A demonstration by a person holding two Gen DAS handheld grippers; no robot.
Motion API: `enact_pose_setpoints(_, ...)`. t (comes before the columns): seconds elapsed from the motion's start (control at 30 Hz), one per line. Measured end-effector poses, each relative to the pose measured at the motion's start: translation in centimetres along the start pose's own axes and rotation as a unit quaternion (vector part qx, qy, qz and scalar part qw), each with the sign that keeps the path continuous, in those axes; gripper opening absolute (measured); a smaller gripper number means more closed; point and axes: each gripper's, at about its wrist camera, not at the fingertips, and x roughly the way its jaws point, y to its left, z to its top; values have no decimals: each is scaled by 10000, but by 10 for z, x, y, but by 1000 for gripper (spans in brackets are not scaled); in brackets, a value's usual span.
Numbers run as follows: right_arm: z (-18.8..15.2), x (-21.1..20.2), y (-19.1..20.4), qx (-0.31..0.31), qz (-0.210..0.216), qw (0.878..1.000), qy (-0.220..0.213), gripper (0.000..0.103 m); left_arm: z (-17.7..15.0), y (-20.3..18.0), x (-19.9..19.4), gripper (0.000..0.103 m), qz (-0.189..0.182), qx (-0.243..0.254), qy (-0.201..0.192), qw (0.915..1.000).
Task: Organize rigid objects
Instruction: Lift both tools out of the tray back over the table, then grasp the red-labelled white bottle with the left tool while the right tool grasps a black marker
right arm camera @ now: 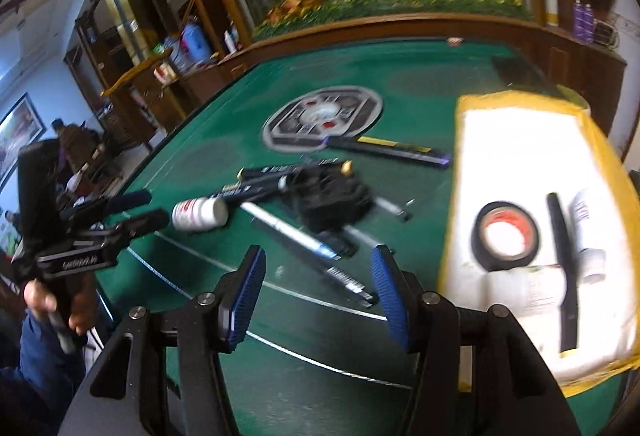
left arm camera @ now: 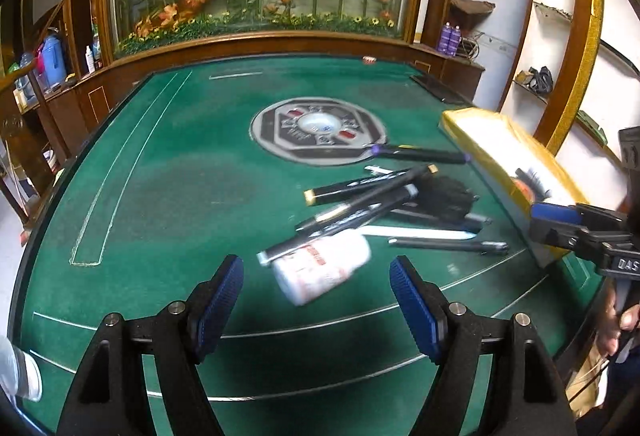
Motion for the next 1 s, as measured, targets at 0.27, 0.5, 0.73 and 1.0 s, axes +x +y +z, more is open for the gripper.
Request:
enact_pose_setpoints(0.27,-5,6,2,-29,-40,9999,110,55,4,0,39,79,37,546,346,9979)
enact_pose_setpoints(0.5,-5,17,-2,12,-13,9995,327,55,-4,-17,44,57,-60,797,610,9949)
enact_pose_setpoints(0.73,1,46,-2,-187,-114,9972,713,55,-10,-35,36,57,-100,833,653,9943)
enact_pose_setpoints(1.0,-12,56,27,-977,-255,9890,1085,32,-9,-35,50,56,-98,720,845,9938)
